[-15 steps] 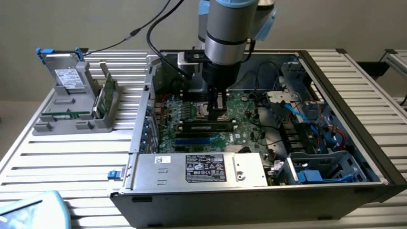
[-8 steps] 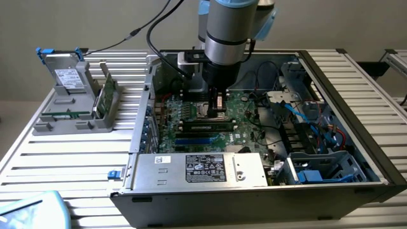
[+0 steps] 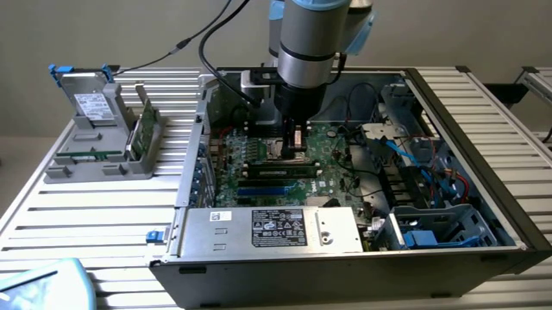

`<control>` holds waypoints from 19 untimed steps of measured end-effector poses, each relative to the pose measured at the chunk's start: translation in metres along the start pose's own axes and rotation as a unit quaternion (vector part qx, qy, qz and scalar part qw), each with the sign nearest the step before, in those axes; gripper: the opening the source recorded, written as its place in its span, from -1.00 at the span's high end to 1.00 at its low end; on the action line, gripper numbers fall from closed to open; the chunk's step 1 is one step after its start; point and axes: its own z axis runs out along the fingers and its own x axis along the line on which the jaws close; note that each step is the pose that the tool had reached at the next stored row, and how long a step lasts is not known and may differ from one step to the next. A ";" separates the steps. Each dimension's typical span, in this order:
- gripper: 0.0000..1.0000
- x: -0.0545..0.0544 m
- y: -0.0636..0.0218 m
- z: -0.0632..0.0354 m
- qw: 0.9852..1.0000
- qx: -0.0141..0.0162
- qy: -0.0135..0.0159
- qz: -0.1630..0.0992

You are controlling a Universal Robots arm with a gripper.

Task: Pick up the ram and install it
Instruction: 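Press down the ram until it locks into place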

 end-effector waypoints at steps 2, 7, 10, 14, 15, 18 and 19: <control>0.79 0.000 0.0000 0.0000 1.000 0.000 0.000 0.000; 0.79 0.000 -0.0040 -0.0003 1.000 0.000 0.000 0.000; 0.79 0.000 -0.0082 -0.0005 1.000 0.000 0.000 0.000; 0.79 0.000 -0.0143 -0.0009 1.000 0.000 0.000 0.000; 0.79 0.000 -0.0159 -0.0009 1.000 0.000 0.000 0.000; 0.79 0.000 -0.0205 -0.0012 1.000 0.000 0.000 0.000; 0.79 0.000 -0.0219 -0.0013 1.000 0.000 0.000 0.000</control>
